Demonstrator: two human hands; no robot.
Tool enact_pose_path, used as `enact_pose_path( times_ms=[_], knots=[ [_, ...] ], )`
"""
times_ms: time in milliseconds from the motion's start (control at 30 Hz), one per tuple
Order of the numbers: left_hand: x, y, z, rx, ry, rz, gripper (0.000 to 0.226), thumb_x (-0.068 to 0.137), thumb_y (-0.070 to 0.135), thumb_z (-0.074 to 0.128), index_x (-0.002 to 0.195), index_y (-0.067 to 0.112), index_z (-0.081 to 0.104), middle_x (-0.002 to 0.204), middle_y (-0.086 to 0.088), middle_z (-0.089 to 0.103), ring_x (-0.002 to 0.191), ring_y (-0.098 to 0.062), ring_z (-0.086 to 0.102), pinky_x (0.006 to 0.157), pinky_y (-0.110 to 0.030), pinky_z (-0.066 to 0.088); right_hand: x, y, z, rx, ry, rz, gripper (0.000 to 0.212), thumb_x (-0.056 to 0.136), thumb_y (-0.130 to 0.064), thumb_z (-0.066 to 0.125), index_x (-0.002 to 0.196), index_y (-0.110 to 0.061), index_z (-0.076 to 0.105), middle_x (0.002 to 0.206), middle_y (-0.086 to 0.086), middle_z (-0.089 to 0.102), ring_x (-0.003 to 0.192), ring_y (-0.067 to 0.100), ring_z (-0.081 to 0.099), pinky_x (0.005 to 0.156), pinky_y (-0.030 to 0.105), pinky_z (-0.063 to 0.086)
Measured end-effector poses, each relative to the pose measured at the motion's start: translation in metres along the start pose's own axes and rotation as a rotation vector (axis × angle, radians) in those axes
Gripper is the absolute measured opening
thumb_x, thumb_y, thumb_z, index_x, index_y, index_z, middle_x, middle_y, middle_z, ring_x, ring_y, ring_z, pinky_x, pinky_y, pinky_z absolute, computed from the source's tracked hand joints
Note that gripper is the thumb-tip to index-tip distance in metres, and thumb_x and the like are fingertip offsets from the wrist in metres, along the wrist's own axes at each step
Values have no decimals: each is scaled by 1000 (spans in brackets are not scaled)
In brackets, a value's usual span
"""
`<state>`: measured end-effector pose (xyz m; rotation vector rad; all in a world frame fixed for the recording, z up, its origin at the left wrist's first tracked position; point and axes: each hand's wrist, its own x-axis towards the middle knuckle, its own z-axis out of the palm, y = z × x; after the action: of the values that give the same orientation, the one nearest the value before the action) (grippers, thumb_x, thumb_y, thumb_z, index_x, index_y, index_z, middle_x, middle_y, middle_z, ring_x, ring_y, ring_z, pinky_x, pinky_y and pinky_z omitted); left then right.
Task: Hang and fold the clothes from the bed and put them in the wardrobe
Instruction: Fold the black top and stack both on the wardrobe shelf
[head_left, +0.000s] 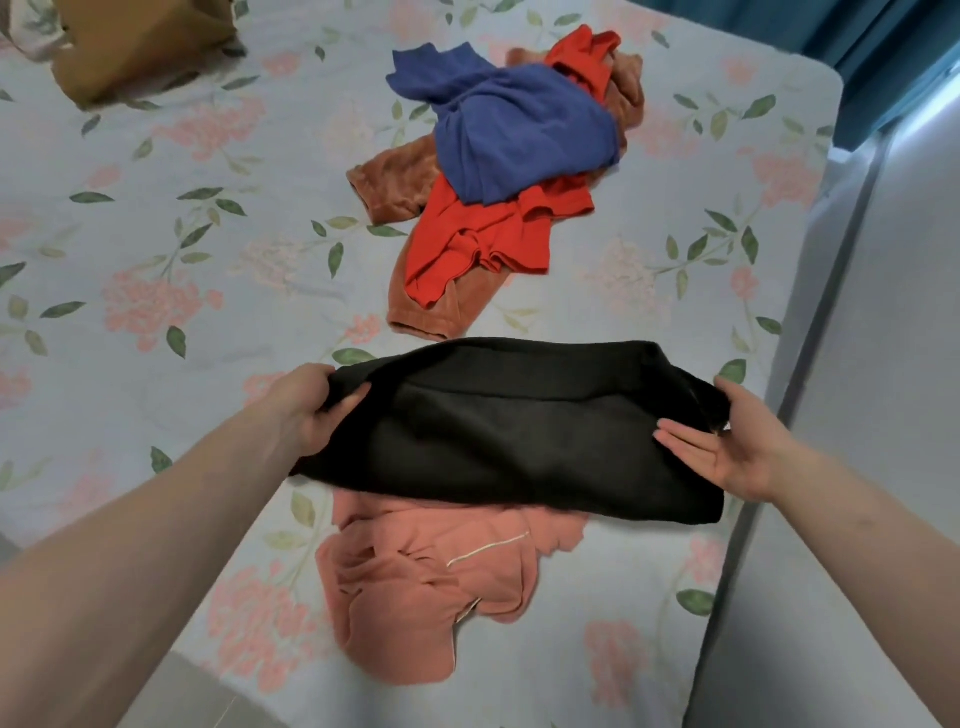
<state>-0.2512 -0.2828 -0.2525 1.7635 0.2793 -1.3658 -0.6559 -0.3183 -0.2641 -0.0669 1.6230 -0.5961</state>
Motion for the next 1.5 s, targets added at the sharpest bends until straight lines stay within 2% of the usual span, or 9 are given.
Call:
enact_pose_path(
  times_ms=[133,267,367,433,500,633,867,1200,1500],
  knots=[
    [42,-8,16,201,89,79,15,102,2,52,115,0,58,128,-10,52,106,-21,52,65,-31,62,22,2,13,-155,67,10,50,97,-66,47,127,-26,48,121,17,66,100,35,70,73,43,64],
    [56,-17,28,605,199,200,74,93,33,61,155,12,25,129,-13,54,98,-30,60,94,-46,56,47,14,17,-545,321,-267,85,85,-58,66,151,-19,30,128,13,59,101,35,69,80,47,61],
    [43,-40,37,1159,203,721,76,86,39,64,149,11,34,143,-16,43,126,-38,49,106,-50,43,49,27,18,-1072,359,-798,85,87,-40,70,156,-23,23,150,10,36,130,35,48,106,50,46],
    [29,-59,49,1374,10,1090,67,83,48,60,141,18,46,142,-9,46,127,-33,47,104,-48,42,55,39,21,-1309,238,-1082,77,89,-36,70,155,-24,33,157,7,32,141,31,36,115,48,37],
    [24,-79,69,1512,-242,1186,69,82,61,53,144,31,46,151,1,41,138,-26,37,114,-46,32,71,49,22,-1474,141,-1047,73,94,-44,64,157,-25,33,166,5,22,152,31,21,122,51,24],
    [49,-108,98,1844,-360,940,92,82,85,39,159,44,9,169,7,-5,155,-25,-15,121,-62,-8,99,50,18,-1572,144,-675,79,100,-62,36,163,-28,2,171,-1,-9,157,20,-9,126,53,3],
    [104,-108,113,1962,-176,585,142,42,110,34,154,45,-23,162,3,-35,146,-41,-34,114,-73,-13,130,48,8,-1617,253,-483,104,82,-91,22,157,-35,-24,166,-4,-29,156,23,-16,121,63,-1],
    [135,-109,132,1930,-215,508,153,36,106,49,145,46,-39,156,0,-45,137,-43,-47,109,-72,-22,162,42,15,-1638,196,-413,106,58,-100,-7,124,-34,-59,158,4,-43,150,28,-33,120,65,-7],
    [136,-107,136,1943,-221,478,158,32,104,53,146,45,-38,158,1,-43,134,-42,-50,109,-72,-23,170,45,11,-1621,176,-415,108,64,-97,4,130,-36,-56,156,2,-47,147,26,-38,119,66,-11]
  ],
)
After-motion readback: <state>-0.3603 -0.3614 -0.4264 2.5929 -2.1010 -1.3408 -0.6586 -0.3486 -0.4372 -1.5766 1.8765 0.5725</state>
